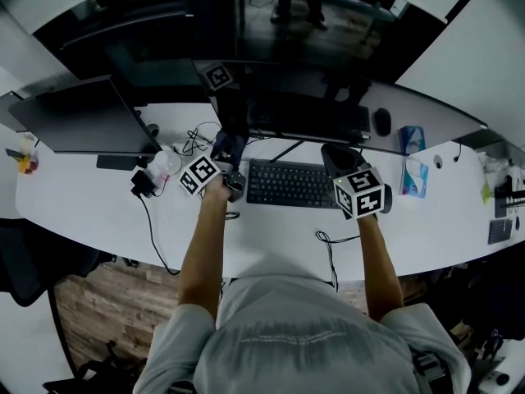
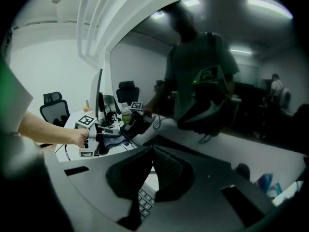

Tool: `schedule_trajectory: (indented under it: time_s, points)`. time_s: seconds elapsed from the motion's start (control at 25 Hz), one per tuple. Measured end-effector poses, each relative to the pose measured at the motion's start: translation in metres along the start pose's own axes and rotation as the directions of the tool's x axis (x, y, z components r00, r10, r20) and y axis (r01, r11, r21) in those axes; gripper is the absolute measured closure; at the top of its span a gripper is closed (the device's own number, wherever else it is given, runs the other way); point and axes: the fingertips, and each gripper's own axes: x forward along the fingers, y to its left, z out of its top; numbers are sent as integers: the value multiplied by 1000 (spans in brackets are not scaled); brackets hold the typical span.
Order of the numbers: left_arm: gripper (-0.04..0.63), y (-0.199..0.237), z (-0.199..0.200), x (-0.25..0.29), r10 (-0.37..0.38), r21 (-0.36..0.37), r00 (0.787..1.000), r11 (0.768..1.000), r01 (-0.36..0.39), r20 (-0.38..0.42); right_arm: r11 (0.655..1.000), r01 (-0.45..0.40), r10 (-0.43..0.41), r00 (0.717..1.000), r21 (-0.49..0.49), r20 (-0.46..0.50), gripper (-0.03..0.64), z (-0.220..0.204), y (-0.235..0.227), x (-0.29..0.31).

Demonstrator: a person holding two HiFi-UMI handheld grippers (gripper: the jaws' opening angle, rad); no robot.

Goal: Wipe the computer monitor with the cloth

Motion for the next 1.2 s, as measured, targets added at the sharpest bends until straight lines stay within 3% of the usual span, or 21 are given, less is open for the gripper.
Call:
schedule_trajectory:
  time_s: [0.16,0.28,0.8,0.96,1.2]
  points:
    - [518,1,-3,2,-41,-105,996,993,49,79,1000,19,-19,1000,15,-7,448,-9,-8,-11]
    - [518,1,-6,3,-58,-141,991,987,75,117,999,31,-31,999,21,-18,448,-17,-16,-17]
    - [518,-10,-27,14,-86,-150,990,983,103,113,997,52,-50,998,60,-31,448,-39,-37,-40]
    - [518,-19,-41,22,-99,-102,992,989,106,73,996,53,-51,998,66,-26,448,-44,-47,-41]
    - [518,-34,-73,32,-96,-109,994,989,102,57,996,43,-42,999,72,-12,448,-52,-59,-59]
